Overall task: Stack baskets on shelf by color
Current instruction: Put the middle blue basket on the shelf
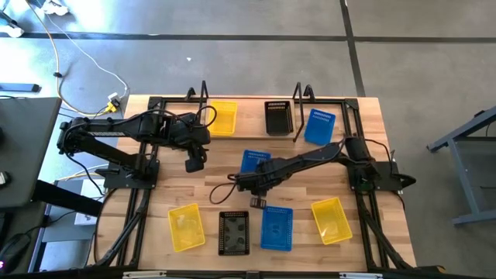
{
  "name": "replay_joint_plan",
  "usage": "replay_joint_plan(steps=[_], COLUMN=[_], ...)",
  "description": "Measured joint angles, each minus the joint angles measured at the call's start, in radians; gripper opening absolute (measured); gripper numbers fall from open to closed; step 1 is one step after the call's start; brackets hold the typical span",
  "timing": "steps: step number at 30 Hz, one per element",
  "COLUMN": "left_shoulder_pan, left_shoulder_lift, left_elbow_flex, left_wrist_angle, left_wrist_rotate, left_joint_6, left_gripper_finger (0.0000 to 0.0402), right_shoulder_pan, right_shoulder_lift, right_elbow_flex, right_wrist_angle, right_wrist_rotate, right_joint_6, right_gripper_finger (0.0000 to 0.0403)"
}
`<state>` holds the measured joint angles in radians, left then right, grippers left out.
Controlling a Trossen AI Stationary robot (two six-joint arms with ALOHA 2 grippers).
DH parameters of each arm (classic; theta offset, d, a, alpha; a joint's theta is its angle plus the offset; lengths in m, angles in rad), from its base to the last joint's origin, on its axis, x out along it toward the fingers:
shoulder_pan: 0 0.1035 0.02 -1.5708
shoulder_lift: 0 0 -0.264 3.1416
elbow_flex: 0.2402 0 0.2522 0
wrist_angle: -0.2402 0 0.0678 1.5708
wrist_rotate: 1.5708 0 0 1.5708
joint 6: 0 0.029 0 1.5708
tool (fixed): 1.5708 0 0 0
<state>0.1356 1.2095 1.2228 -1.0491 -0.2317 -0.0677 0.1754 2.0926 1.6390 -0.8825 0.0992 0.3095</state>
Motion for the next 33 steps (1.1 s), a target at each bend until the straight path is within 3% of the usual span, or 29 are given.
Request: replay_joint_plan(steps=[6, 18, 33], left_shoulder_pan=[0.0, 0.0, 0.0], left_shoulder_lift=[0.0, 0.0, 0.0], left_elbow_flex=[0.0, 0.0, 0.0], left_wrist_angle=[0.0, 0.0, -0.001], left_wrist_rotate=[0.0, 0.0, 0.0], left_joint_6=[0.0, 0.002, 0.011], left_gripper_finger=[0.0136, 0.0135, 0.0135], right_shoulder_pan=[-0.012, 0.003, 0.006], right_shoulder_lift=[-0.002, -0.007, -0.007], right_elbow_flex=[0.0, 0.073, 0.285], right_wrist_angle=[-0.01, -0.067, -0.248], right_wrist_rotate=[-0.019, -0.015, 0.132], right_joint_6=[0.003, -0.004, -0.096], right_gripper_finger=[0.0007, 0.0002, 0.0])
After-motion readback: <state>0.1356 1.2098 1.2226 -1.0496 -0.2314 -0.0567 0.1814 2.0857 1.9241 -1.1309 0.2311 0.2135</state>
